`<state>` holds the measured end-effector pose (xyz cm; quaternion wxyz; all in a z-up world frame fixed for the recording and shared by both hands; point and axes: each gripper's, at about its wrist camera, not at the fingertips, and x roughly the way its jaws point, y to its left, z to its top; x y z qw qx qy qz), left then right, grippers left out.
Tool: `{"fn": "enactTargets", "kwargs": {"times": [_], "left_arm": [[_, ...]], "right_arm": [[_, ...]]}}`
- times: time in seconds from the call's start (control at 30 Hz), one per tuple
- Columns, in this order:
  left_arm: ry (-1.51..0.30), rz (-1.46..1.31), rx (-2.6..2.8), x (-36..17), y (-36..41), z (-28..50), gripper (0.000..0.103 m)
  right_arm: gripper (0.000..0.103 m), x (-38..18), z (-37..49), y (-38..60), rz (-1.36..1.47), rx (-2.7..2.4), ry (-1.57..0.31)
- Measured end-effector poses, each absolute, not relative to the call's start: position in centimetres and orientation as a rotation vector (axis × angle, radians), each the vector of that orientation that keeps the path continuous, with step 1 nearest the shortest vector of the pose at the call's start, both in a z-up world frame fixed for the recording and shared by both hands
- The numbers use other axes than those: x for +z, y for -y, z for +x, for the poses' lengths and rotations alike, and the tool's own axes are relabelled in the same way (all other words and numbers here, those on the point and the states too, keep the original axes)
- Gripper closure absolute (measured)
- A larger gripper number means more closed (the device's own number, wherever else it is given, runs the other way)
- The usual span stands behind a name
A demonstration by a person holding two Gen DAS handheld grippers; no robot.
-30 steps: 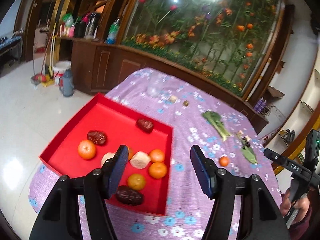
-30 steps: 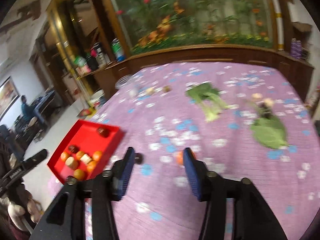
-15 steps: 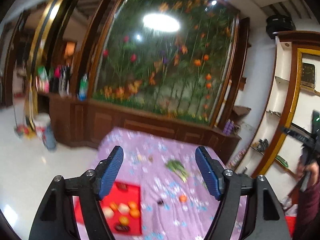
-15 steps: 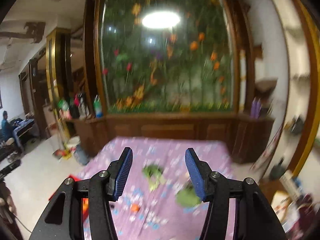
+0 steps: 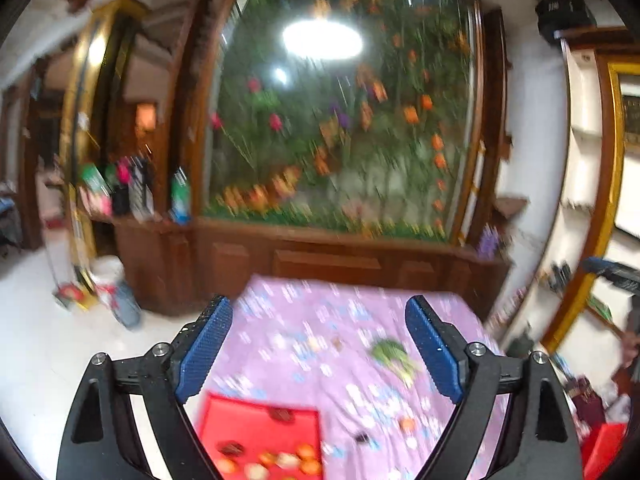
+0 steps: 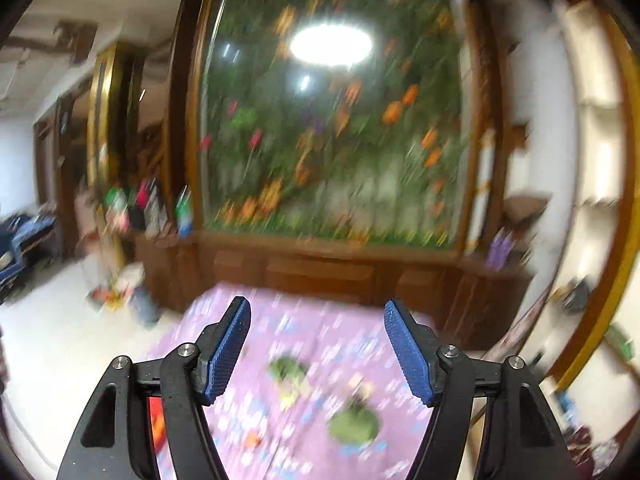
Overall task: Organize fruits
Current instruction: 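Lift both open tools away from the tray and swing them upward, then grasp a dark plum with the left tool while the right tool grasps an orange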
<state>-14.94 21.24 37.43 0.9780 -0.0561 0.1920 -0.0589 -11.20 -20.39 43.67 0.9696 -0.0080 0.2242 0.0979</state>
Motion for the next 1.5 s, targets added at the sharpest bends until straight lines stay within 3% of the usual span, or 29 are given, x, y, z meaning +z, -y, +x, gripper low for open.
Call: {"fn": "enactTargets", "kwargs": {"times": [0.17,0.23,0.3,0.47,0.7,1.1,1.23,1.27,1.3,1.5], "left_arm": [[-0.582,-0.144,-0.228,24.3,-16.4,-9.1,0.017],[-0.682,-0.194,-0.271,19.0,-14.8,-6.7,0.034],[-0.797,-0.229,-0.308,14.0,-13.0,-4.6,0.061],[-0.917,-0.145,-0.289,6.9,-9.7,-2.4,0.063],[-0.947,-0.022,-0.265,3.9,-7.6,-0.9,0.064],[-0.972,0.008,-0.213,1.8,-7.8,0.0,0.072],[-0.97,0.038,-0.19,1.7,-7.4,-0.1,0.073],[-0.969,0.034,-0.186,1.7,-7.5,-0.1,0.077],[-0.969,0.024,-0.186,1.7,-7.7,-0.1,0.081],[-0.954,-0.084,-0.215,3.0,-9.1,-1.6,0.081]], "right_arm": [[0.03,26.2,-4.6,16.2,0.015,0.35,-0.709],[0.037,19.9,-2.5,15.0,0.048,0.403,-0.793],[0.047,13.8,-0.7,13.5,0.109,0.464,-0.894],[0.047,5.9,2.5,11.1,0.136,0.484,-0.997],[0.047,2.5,3.5,9.6,0.056,0.483,-1.03],[0.048,2.4,3.6,8.4,-0.023,0.474,-0.99],[0.063,2.3,3.1,7.6,-0.097,0.438,-0.969],[0.066,2.3,3.0,7.5,-0.111,0.429,-0.965],[0.066,2.3,3.0,7.5,-0.112,0.428,-0.962],[0.067,2.6,2.4,8.5,-0.038,0.441,-0.973]]}}
